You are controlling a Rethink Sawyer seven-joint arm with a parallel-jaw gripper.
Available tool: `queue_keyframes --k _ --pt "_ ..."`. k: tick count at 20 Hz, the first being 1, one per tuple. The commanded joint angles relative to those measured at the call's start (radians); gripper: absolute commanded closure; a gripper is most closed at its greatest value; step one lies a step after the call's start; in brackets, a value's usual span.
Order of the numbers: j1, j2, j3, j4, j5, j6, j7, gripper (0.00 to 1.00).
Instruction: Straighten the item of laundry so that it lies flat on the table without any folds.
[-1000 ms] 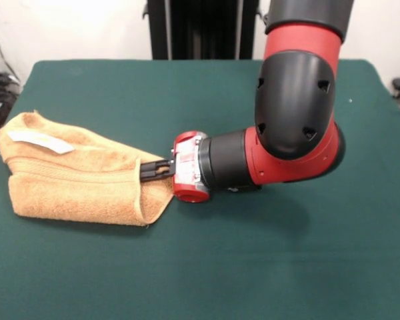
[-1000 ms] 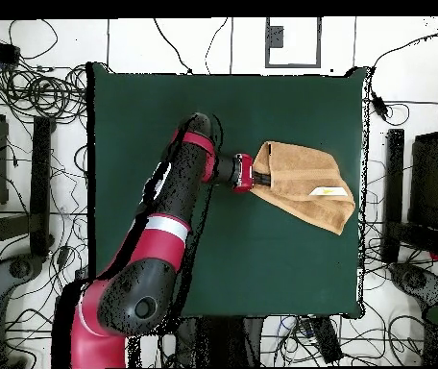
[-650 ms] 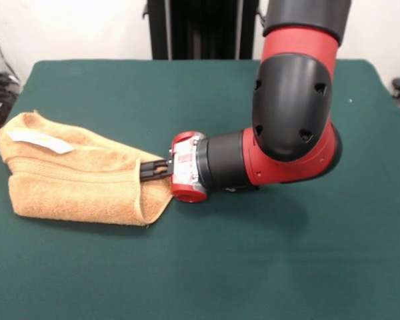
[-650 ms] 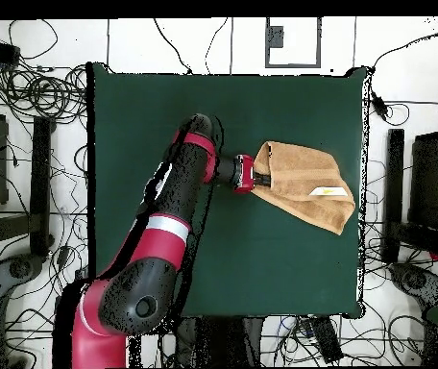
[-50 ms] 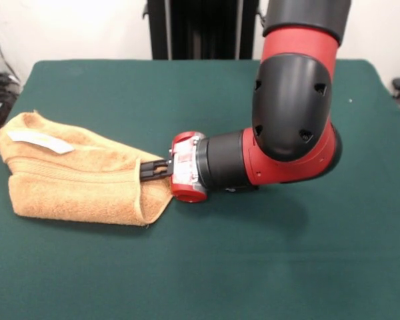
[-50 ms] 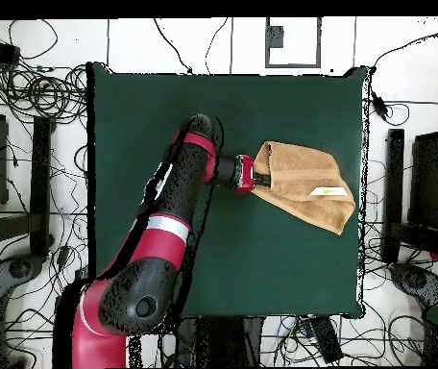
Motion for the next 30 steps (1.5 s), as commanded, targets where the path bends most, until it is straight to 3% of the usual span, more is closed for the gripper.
queue_keyframes --k 1,12,22,25,30 --pt "-0.019 0.018 0.016 0.078 -0.001 -0.055 0.331 1.0" --pt "-0.033 0.009 0.015 0.117 -0.049 -0.144 0.35 1.0" --pt "-0.028 -0.009 0.009 0.125 -0.058 -0.133 0.314 1.0" --pt "-0.007 -0.113 -0.008 0.225 -0.077 -0.134 0.224 1.0" --pt "-0.003 -0.227 -0.009 0.296 -0.095 -0.143 0.036 1.0"
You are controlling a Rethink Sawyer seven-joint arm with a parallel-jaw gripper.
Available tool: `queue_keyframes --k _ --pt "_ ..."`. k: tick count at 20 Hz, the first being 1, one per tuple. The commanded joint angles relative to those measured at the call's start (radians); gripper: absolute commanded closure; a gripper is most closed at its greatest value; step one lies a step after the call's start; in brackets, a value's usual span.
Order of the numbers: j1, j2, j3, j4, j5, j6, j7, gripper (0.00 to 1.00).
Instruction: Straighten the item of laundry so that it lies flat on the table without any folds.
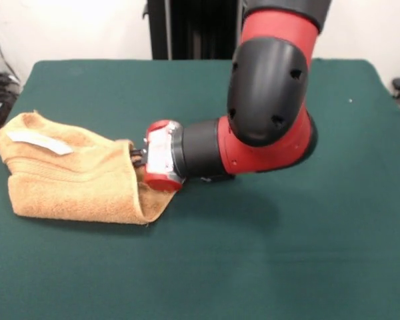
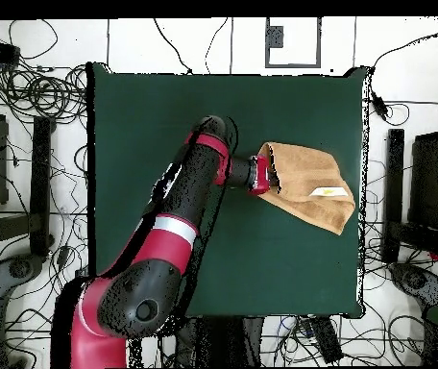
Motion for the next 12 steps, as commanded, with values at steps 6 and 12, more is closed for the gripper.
queue_keyframes --k 6,12 --pt "0.0 -0.322 -0.006 0.231 -0.078 -0.015 -0.289 1.0" --pt "-0.047 -0.409 0.016 0.152 -0.132 -0.023 -0.484 1.0"
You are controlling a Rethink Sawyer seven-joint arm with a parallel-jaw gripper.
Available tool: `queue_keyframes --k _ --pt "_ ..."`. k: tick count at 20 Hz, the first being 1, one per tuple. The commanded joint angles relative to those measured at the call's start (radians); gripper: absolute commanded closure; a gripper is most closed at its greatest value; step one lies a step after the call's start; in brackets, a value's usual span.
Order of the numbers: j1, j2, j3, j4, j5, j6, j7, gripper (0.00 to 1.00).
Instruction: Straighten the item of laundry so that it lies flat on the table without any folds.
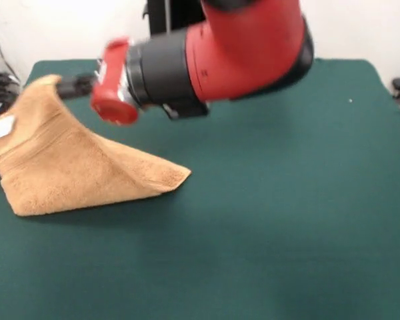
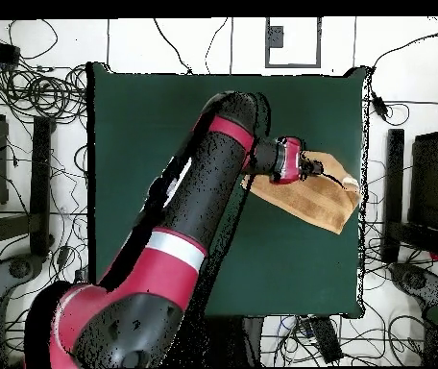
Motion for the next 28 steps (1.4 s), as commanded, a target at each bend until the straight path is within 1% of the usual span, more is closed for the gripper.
queue_keyframes --k 1,3,5,7,8,11,12,14,16,17,20,22,25,28 --pt "-0.046 -0.152 0.032 0.008 -0.055 -0.028 -0.445 1.0" --pt "-0.081 -0.149 0.054 -0.067 -0.059 -0.028 -0.52 1.0" --pt "-0.127 -0.145 0.115 -0.135 -0.039 -0.027 -0.666 1.0" --pt "-0.164 -0.141 0.178 -0.174 -0.006 0.0 -0.803 1.0" --pt "-0.174 -0.141 0.192 -0.182 0.006 0.017 -0.852 1.0" --pt "-0.194 -0.146 0.229 -0.191 0.032 0.008 -0.937 1.0" --pt "-0.201 -0.14 0.23 -0.216 0.035 0.012 -0.958 1.0" --pt "-0.202 -0.144 0.226 -0.231 0.04 0.015 -0.966 1.0" --pt "-0.198 -0.153 0.225 -0.215 0.059 0.041 -0.927 1.0" --pt "-0.194 -0.161 0.228 -0.194 0.077 0.055 -0.879 1.0" --pt "-0.202 -0.188 0.278 -0.128 0.176 0.076 -0.668 1.0" --pt "-0.208 -0.203 0.322 -0.087 0.243 0.051 -0.553 1.0" --pt "-0.203 -0.214 0.34 -0.049 0.307 0.017 -0.436 1.0" --pt "-0.195 -0.212 0.339 -0.04 0.357 0.002 -0.368 1.0"
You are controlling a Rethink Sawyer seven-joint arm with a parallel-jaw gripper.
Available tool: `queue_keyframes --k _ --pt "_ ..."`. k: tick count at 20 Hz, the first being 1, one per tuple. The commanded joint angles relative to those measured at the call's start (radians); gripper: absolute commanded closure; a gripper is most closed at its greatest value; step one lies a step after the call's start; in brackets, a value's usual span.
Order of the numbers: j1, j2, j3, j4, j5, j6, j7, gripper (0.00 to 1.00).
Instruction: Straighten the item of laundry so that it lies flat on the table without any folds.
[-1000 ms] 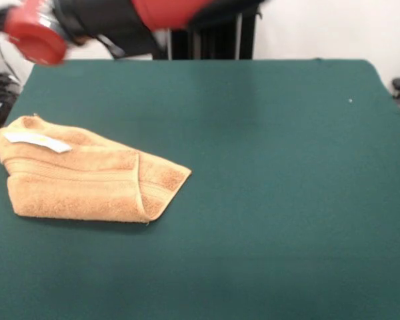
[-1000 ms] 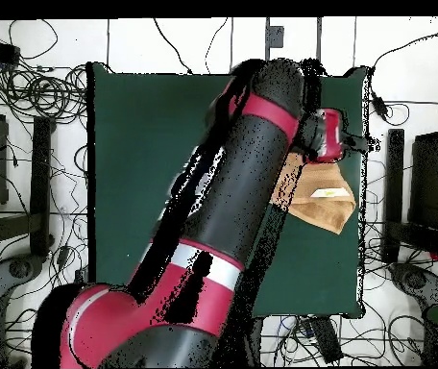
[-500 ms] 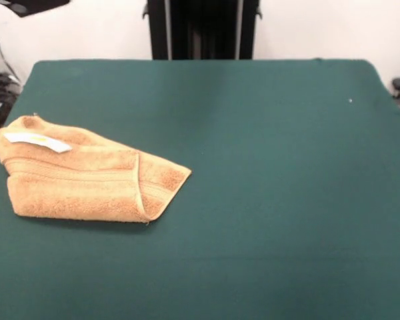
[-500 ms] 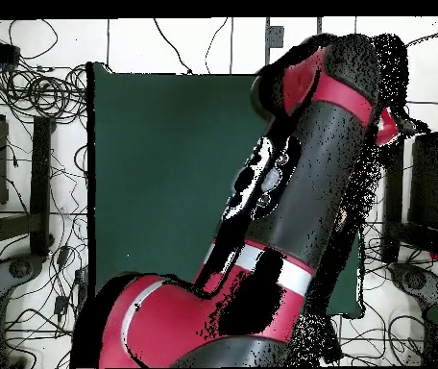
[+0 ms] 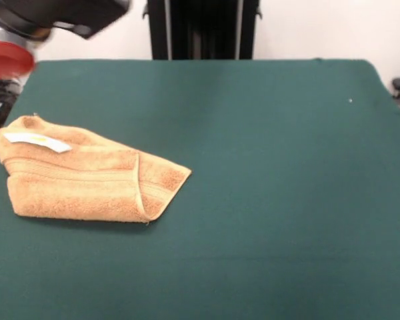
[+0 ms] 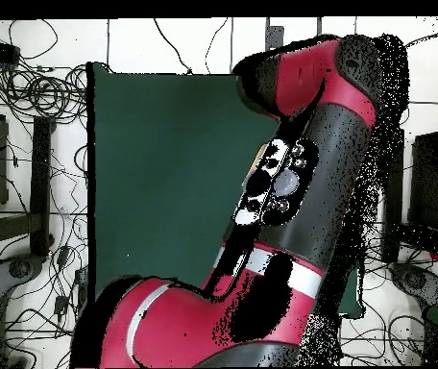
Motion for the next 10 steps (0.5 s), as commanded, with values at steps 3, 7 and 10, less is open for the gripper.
queue_keyframes --k 3,7,10 --pt "0.055 0.012 0.15 0.138 0.185 0.0 0.359 1.0" --pt "0.088 0.043 0.094 0.127 0.198 0.036 0.425 1.0" --pt "0.092 0.048 0.087 0.136 0.209 0.019 0.455 1.0"
